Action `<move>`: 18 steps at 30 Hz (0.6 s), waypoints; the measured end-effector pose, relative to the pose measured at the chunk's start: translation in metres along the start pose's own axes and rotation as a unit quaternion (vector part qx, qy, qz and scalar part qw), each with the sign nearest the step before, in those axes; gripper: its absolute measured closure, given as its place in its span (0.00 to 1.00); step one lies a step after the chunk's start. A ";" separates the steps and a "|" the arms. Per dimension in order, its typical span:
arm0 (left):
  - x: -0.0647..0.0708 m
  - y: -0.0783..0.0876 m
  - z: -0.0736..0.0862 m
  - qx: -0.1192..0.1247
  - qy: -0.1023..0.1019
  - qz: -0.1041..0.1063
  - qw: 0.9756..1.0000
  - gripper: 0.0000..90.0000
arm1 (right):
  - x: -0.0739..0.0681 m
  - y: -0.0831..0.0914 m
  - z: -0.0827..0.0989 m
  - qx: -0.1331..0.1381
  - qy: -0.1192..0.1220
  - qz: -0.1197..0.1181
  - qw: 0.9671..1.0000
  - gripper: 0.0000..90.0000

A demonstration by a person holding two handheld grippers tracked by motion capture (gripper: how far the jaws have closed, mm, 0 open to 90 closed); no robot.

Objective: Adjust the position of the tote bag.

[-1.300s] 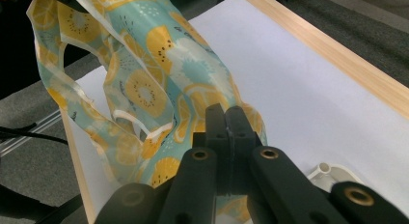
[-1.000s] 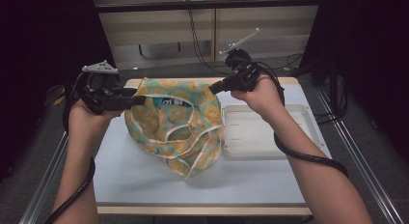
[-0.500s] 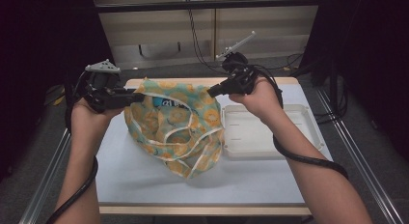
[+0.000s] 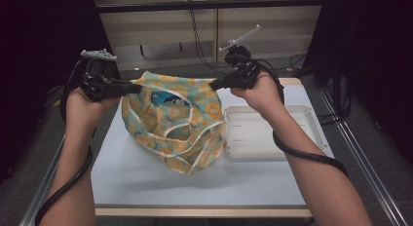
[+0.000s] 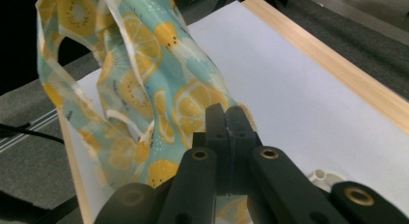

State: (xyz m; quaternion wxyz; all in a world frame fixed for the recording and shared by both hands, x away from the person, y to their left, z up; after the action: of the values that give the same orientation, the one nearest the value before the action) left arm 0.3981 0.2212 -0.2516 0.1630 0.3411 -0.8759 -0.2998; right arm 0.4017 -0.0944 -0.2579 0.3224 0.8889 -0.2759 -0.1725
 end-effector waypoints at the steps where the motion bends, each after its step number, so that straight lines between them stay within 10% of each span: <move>1: -0.003 -0.003 -0.003 -0.011 0.002 -0.007 1.000 0.96 | 0.001 -0.001 -0.001 -0.002 0.001 -0.002 1.000 1.00; 18: -0.020 -0.030 -0.001 -0.043 0.025 -0.012 0.999 0.94 | 0.014 -0.030 0.002 -0.027 -0.011 0.004 1.000 1.00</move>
State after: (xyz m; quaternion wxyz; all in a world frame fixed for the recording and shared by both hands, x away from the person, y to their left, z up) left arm 0.4283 0.2168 -0.2715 0.1958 0.3518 -0.8538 -0.3300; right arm 0.4237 -0.0846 -0.2811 0.3437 0.8769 -0.2784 -0.1881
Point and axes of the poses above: each handheld gripper's, and its own axes: y roughly backward along the jaws, z roughly out of its underside, x roughly to its right, the point moved 3 cm from there along -y, roughly forward along the jaws, and after that the axes turned 2 degrees about y, right-handed, at the moved point
